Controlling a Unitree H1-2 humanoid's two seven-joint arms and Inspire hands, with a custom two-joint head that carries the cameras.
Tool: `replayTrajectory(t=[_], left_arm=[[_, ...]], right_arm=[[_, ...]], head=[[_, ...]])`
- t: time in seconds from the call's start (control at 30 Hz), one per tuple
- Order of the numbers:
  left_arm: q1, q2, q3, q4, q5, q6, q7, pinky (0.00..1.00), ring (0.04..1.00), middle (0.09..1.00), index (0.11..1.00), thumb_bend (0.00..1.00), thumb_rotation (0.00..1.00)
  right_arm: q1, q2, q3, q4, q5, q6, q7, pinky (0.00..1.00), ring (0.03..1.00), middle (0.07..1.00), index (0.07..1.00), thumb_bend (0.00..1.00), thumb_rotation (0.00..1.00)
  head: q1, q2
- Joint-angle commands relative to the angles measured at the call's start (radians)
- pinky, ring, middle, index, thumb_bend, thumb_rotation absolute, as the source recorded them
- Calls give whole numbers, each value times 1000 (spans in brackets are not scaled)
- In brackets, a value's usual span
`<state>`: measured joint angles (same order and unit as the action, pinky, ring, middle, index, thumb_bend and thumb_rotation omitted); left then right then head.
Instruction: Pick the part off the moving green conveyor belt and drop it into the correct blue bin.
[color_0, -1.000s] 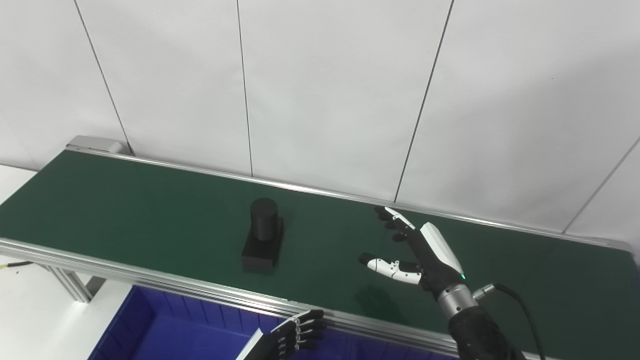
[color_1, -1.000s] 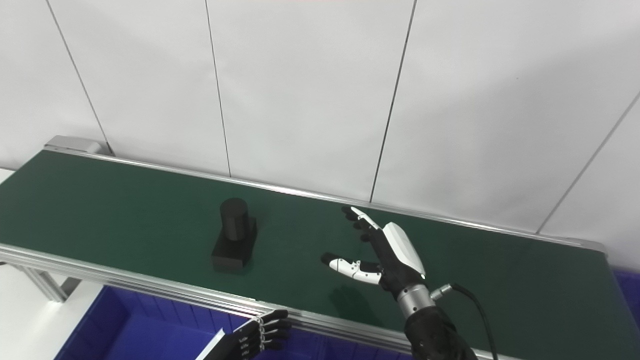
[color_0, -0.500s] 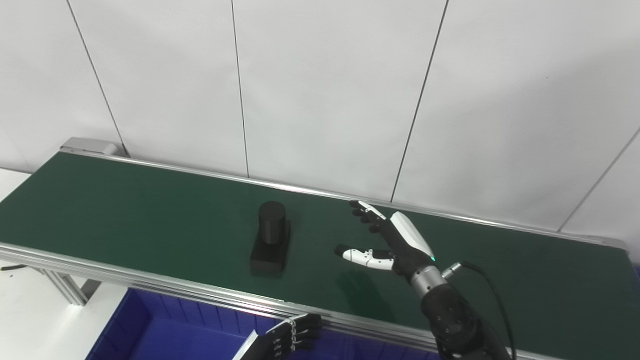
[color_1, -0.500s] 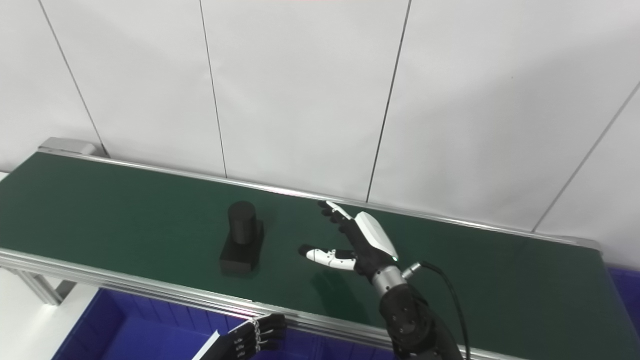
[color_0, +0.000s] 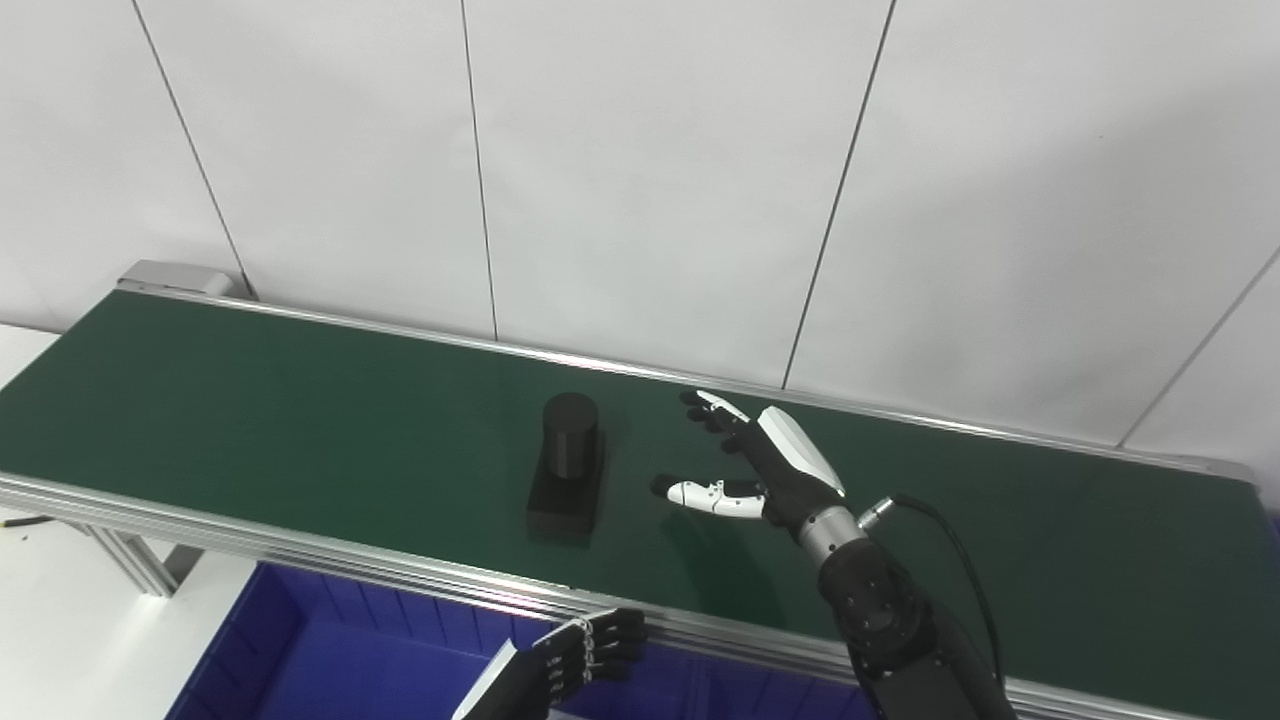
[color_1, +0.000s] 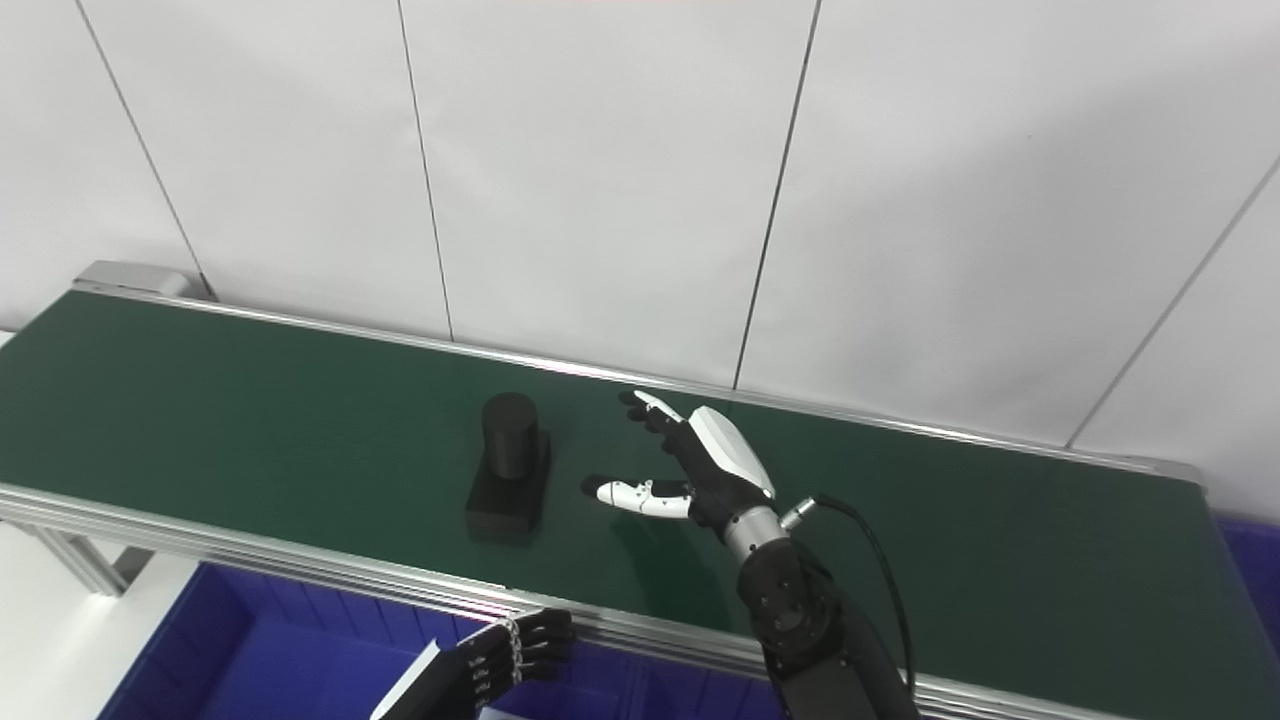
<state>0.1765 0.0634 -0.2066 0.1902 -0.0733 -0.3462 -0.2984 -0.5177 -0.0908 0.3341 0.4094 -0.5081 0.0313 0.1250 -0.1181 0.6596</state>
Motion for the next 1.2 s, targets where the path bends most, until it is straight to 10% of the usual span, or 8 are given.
replayTrajectory(t=[0.0,1.17], left_arm=[[-6,1,-4,-27,-8,-20,-9,761,787,806,814,925,490],[24,-39,-38,-66,18,8,10,790,833,841,815,937,471]], right_arm=[[-60,13,8,4,-16,-45,-41,800,873,869,904,606,439],[-209,76,62,306,-14,-118,-116,794,859,856,870,692,334]], head=[[4,-2],[51,-4]])
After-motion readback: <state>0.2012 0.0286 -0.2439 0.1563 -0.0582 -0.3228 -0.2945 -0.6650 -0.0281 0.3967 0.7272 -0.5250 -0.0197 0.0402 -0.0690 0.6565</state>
